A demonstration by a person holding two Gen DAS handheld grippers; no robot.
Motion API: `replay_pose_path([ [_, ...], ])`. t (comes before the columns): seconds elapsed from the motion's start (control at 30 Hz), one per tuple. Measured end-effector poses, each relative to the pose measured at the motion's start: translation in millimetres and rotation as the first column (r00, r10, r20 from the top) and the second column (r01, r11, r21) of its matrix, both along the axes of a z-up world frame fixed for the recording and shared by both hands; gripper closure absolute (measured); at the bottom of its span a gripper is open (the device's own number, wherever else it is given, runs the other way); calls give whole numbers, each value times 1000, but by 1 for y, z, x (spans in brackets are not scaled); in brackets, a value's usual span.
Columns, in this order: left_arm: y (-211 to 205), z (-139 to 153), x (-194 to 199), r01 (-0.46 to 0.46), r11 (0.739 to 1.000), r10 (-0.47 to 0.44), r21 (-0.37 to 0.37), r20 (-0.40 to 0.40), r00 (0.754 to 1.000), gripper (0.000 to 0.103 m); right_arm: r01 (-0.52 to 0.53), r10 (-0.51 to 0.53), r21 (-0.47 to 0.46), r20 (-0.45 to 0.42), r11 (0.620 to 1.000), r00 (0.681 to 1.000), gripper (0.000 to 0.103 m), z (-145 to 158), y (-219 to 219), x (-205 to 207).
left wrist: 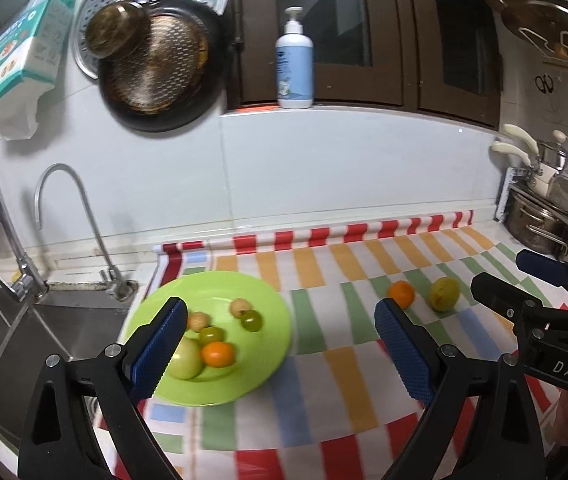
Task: Organize fruits
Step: 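Withdraw both tools from the plate toward the last orange and yellow grapefruit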
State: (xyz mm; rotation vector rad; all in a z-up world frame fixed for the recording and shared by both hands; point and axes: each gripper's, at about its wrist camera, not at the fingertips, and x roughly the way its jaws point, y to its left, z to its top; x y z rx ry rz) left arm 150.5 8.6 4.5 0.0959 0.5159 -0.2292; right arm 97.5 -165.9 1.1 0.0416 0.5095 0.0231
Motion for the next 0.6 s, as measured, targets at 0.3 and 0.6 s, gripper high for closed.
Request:
replay_pose_path([
  [0.3,-41,-6,2,81,996,-82,27,16,997,7,23,-23,-26,-8,999,1000,24,-5,-38,-4],
  [0.6,-74,-23,20,186,979,-187,88,9,982,7,31,-33,-51,-44,998,999,24,-22,-62,8],
])
